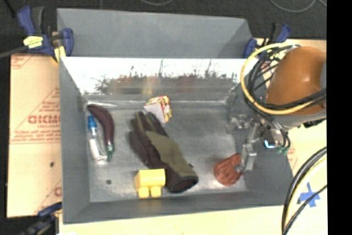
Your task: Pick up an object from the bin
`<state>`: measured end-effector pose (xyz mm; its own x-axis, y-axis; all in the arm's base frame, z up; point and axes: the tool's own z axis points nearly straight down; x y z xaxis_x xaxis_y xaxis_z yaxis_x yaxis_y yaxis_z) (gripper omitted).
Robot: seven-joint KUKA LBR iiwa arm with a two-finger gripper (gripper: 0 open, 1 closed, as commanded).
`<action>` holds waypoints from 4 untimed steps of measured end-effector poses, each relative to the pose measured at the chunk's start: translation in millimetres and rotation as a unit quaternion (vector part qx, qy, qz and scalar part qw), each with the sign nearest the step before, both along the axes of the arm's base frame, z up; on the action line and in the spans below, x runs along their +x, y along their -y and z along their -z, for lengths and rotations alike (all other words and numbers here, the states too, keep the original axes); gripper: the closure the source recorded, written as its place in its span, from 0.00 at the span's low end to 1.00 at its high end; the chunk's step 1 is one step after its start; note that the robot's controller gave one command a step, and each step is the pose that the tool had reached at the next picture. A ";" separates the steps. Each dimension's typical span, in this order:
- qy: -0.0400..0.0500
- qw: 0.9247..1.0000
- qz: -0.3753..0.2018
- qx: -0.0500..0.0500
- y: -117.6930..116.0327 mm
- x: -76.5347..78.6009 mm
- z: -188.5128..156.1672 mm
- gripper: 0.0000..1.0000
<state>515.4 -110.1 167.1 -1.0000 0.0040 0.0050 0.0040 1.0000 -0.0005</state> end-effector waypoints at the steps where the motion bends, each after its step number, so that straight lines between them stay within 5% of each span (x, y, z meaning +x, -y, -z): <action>1: 0.004 1.000 -0.002 -0.001 -0.4 1.8 -4.5 0.00; 2: 0.007 1.000 -0.030 -0.001 6.9 1.8 15.6 0.00; 3: 0.008 0.982 -0.189 -0.001 17.9 -25.9 66.7 1.00; 4: 0.009 0.982 -0.191 -0.002 18.5 -25.5 67.0 1.00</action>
Offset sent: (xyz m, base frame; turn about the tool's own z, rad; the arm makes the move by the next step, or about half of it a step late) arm -0.0095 -0.0354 -0.0971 -0.2304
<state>489.9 -128.6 100.1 -0.9285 -0.3712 -0.0112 -0.3711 0.9286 -0.0071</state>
